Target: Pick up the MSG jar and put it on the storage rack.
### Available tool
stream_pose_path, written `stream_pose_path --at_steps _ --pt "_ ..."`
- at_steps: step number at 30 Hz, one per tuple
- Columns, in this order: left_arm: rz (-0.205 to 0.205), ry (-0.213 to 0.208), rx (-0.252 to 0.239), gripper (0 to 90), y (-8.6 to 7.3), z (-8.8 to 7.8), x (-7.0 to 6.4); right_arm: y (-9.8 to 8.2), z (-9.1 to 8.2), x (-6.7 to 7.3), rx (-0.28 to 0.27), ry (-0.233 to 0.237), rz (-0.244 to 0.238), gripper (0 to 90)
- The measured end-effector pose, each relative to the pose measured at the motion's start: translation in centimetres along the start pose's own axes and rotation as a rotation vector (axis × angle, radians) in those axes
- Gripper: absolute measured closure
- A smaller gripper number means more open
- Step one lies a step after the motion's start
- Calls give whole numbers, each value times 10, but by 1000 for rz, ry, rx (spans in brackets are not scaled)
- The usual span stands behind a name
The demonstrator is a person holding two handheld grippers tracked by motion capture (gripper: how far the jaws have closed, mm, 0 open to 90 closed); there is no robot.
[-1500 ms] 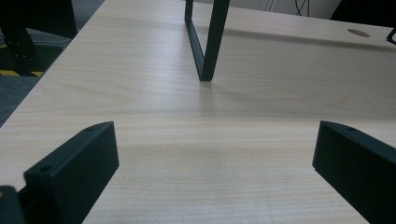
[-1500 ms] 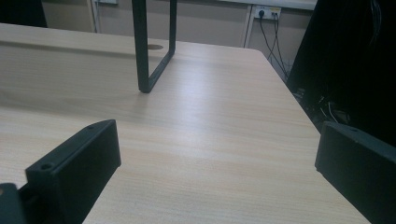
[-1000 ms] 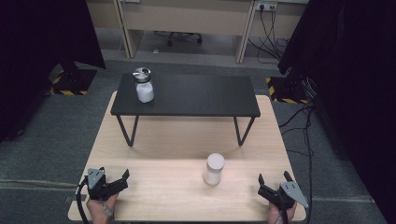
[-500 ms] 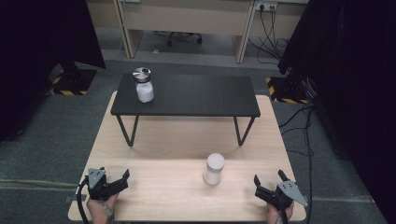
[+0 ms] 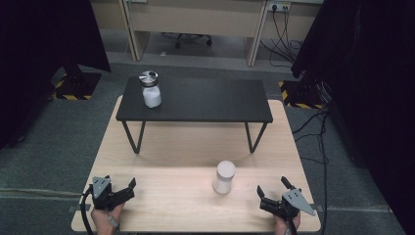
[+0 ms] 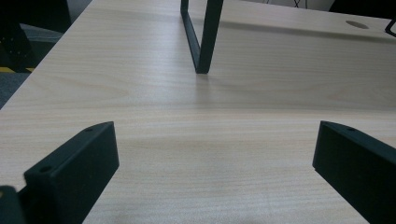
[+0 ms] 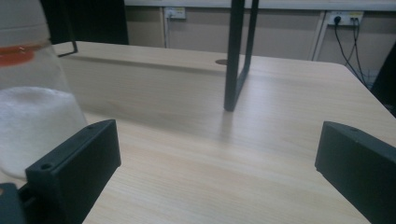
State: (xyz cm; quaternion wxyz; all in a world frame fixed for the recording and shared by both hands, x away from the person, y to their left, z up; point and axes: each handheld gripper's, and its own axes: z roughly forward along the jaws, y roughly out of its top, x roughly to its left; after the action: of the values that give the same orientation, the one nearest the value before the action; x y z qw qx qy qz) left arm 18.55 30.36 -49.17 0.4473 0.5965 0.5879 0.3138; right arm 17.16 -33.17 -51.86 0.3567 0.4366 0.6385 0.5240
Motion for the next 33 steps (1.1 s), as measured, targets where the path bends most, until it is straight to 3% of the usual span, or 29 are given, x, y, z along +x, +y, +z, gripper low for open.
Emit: stream_pose_path --at_steps 15,33 --pt "-13 -15 -11 0 -2 -1 3 9 11 3 -36 124 -21 3" --pt "8 -14 2 0 -1 0 1 16 29 13 -64 259 -40 3"
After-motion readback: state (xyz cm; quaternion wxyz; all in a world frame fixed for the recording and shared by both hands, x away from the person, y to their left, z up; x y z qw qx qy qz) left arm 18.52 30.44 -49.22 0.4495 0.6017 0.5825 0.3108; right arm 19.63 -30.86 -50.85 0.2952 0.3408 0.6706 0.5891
